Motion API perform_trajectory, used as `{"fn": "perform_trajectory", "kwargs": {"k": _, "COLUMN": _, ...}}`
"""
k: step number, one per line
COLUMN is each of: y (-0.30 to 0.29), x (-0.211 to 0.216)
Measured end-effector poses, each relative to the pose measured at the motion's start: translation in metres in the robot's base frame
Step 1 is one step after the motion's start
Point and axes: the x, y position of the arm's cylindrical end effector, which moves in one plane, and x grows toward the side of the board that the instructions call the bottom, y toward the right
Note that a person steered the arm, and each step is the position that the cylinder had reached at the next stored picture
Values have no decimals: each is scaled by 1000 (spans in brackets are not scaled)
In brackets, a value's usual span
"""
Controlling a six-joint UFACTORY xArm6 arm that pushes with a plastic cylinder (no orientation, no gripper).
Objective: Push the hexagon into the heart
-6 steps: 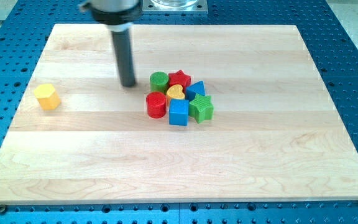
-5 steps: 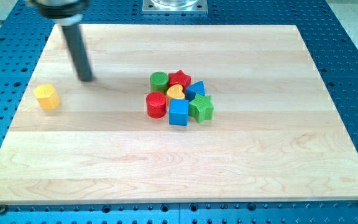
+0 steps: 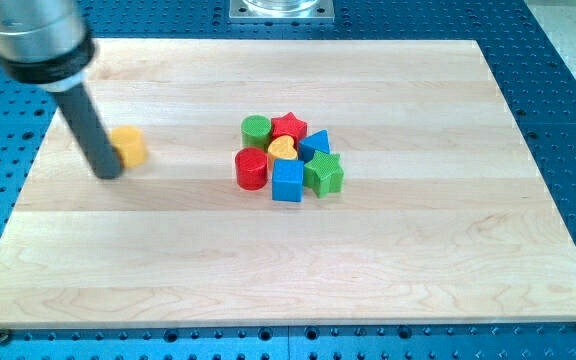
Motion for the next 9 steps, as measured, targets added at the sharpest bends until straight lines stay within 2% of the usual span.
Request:
{"fn": "perform_trajectory", "kwargs": {"k": 1, "y": -30, "x": -8}}
{"fn": "perform_trajectory", "kwargs": {"k": 2, "y": -45, "x": -38}}
{"fn": "perform_trajectory", "kwargs": {"k": 4, "y": 69, "x": -15}}
{"fn": "perform_trajectory", "kwargs": {"k": 5, "y": 53, "x": -11}}
{"fn": "perform_trajectory", "kwargs": {"k": 6, "y": 63, "x": 23}}
{"fn": "perform_trajectory", "kwargs": {"k": 7, "y": 99, "x": 12}}
{"fn": "perform_trajectory", "kwargs": {"k": 8, "y": 81, "x": 5}}
{"fn": "perform_trajectory", "kwargs": {"k": 9, "y": 68, "x": -24}}
